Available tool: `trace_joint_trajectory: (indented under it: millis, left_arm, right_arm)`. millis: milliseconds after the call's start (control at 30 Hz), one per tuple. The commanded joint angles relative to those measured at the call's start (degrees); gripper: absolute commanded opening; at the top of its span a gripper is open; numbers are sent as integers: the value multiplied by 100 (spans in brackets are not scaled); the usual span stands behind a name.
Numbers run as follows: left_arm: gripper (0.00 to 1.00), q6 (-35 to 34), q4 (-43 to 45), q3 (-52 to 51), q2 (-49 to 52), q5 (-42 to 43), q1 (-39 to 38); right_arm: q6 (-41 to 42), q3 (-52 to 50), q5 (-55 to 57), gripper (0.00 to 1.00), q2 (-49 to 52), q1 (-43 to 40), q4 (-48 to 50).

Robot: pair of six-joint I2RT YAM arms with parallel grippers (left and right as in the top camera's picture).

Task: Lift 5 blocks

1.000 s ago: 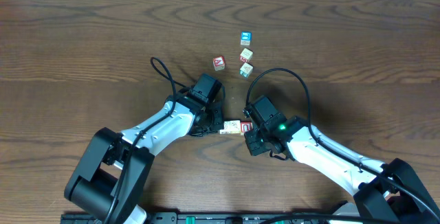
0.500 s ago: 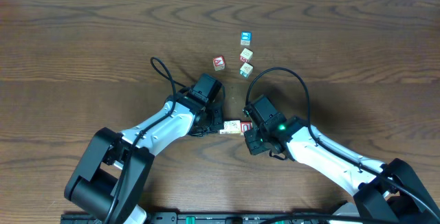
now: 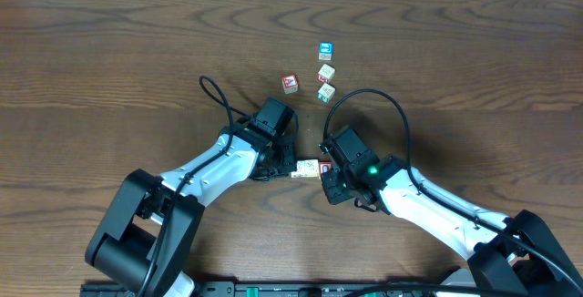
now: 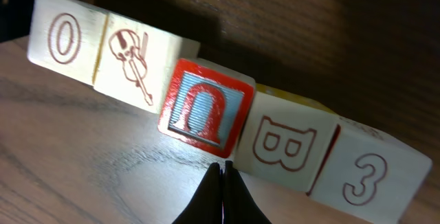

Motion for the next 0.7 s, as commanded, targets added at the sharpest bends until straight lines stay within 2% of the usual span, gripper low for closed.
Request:
trace_joint_trajectory:
  millis: [0,667]
  left_arm:
    - [7,-11,9,-42,87,33,17]
    - [8,-9,9,-42,87,33,17]
  right_arm:
    - [-63,-37,-125,1,116,42,68]
    - [-66,-37,22,1,142,42,234]
